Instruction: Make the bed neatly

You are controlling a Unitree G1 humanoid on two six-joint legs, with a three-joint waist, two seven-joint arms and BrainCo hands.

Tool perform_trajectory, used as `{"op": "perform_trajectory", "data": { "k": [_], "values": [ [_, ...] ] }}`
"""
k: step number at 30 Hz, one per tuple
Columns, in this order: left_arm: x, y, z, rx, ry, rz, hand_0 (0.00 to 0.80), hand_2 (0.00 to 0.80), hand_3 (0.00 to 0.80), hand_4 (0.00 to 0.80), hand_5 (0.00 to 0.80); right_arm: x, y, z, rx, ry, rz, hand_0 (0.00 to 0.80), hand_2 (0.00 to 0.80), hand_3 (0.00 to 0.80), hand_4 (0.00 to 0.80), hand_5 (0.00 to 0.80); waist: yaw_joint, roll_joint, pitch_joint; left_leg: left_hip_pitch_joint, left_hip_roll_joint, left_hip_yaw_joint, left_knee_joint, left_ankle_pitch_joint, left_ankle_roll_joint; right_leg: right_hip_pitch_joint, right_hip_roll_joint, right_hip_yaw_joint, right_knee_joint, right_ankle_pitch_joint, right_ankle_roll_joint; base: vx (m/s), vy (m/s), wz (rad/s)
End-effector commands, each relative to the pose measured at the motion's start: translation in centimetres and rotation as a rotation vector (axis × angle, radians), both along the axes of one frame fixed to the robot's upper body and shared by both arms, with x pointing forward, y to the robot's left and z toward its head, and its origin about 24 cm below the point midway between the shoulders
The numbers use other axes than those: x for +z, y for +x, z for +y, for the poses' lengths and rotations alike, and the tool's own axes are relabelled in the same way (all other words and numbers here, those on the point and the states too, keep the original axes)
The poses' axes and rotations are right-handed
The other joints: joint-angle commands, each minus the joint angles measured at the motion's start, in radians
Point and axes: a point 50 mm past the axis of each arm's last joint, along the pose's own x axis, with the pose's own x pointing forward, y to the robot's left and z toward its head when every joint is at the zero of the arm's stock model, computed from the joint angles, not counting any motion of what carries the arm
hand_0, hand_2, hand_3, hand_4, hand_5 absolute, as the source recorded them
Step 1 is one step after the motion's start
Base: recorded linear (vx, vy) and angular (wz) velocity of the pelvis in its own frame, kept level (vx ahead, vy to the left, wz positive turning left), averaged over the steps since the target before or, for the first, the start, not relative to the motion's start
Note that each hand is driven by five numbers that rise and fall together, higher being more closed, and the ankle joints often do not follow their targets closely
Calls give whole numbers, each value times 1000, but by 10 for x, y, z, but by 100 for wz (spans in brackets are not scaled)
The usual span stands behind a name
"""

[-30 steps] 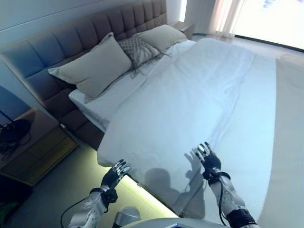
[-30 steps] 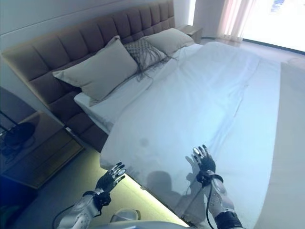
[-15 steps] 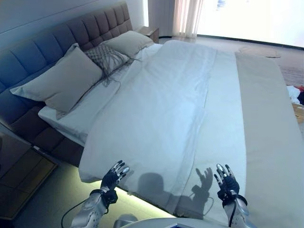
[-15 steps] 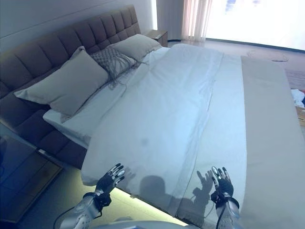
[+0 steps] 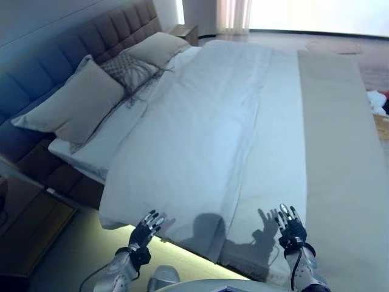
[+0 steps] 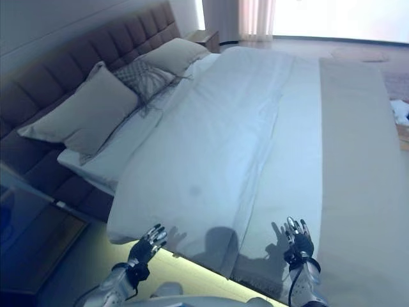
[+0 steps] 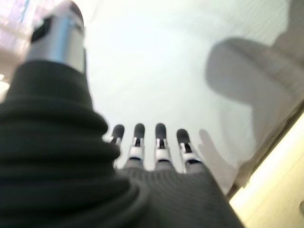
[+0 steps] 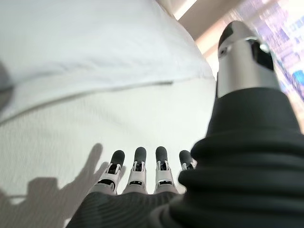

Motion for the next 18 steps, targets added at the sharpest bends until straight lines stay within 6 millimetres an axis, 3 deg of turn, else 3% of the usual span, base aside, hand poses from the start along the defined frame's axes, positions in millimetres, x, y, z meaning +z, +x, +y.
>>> {"op": "perform_trajectory", "data": {
  "k": [1,4,6,9,11,13,16,18],
  "values": [
    [42,36,-2,-58,-28,-251,0,0,0,0,0,23,23,-16,-22,-25,-135,0,0,0,0,0,-21,18,38,48,101,-18,-70,0,-53,-23,4,32,-58,182,6,96,499,-47],
    [45,44,-5,-71,-41,-260,0,0,0,0,0,25,27,-13,-6,-18,-141,0,0,0,0,0,-28,36,40,99,115,-23,-139,-53,-85,-66,-73,87,28,170,71,137,484,-7],
    [48,47,-3,-86,-44,-261,0,0,0,0,0,27,31,-7,2,-6,-157,0,0,0,0,0,-26,33,54,98,99,-31,-137,-100,-91,-82,-142,121,62,191,109,154,571,28],
    [49,48,2,-94,-17,-255,0,0,0,0,0,26,33,6,-12,56,-164,0,0,0,0,0,-27,6,74,65,28,-34,-49,-196,-60,-56,-238,144,8,296,148,193,503,38],
    [53,47,12,-77,43,-275,0,0,0,0,0,21,33,21,-4,140,-173,0,0,0,0,0,-19,-23,81,46,-26,-48,5,-254,-29,-22,-281,144,-108,449,175,220,251,21],
    [55,43,26,-29,119,-298,0,0,0,0,0,16,36,35,42,233,-178,0,0,0,0,0,-10,-22,79,65,-34,-46,-14,-264,-11,-41,-263,133,-116,529,191,140,187,-16],
    [65,55,44,25,198,-367,0,0,0,0,0,23,50,49,124,184,-221,0,0,0,0,0,10,-25,77,-14,-31,-57,5,-247,0,-50,-181,169,-148,432,165,-77,93,-39],
    [75,69,54,61,234,-415,0,0,0,0,0,30,59,56,147,163,-251,0,0,0,0,0,20,-38,91,-45,-20,-66,14,-233,-10,-79,-185,162,-127,442,170,-84,42,17]
  ]
}}
